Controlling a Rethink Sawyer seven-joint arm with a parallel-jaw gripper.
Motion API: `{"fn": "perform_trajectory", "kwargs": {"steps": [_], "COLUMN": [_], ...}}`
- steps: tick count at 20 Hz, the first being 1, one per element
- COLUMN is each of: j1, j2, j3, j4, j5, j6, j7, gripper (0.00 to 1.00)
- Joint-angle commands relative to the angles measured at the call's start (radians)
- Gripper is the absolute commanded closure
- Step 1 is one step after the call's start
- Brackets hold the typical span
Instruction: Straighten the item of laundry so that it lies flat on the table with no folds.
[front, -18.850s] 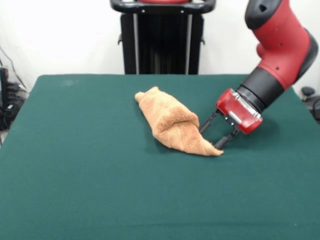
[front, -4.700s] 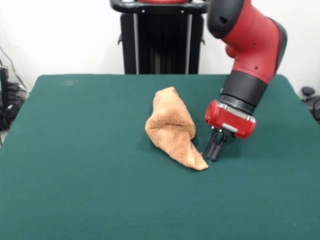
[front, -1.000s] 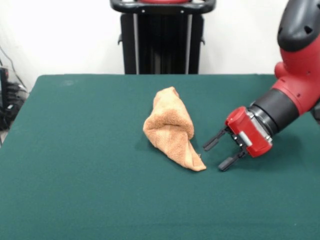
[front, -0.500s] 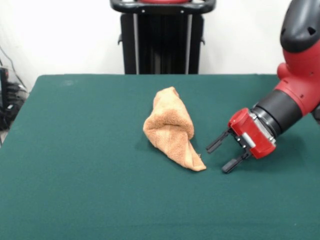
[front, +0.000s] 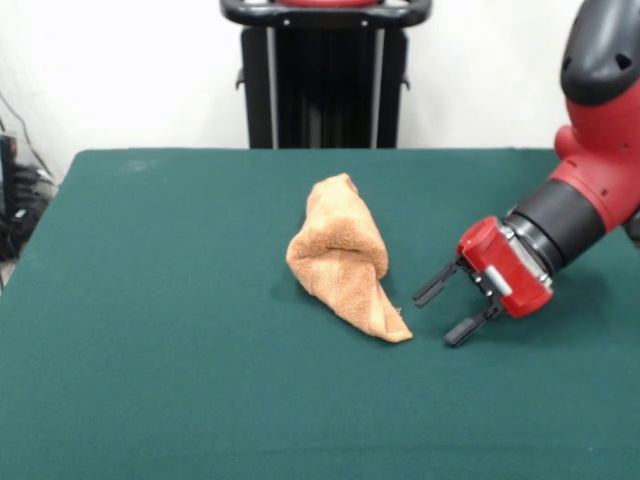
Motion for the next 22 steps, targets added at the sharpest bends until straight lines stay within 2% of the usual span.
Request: {"fn": "perform_trajectory", "kwargs": {"steps": [1, 10, 18, 22], "j1": [-0.024, -0.048, -0.1, -0.117], "j2": [0.007, -0.02, -0.097, -0.121], "j3": [0.208, 0.279, 0.394, 0.417], "j4": [-0.098, -0.034, 0.05, 0.082], "j5": [0.0, -0.083, -0.218, -0.274], "j6": [-0.095, -0.222, -0.377, -0.412], "j7": [0.158, 0.116, 0.079, 0.082], "gripper": [0.0, 0.0, 0.0, 0.0]}}
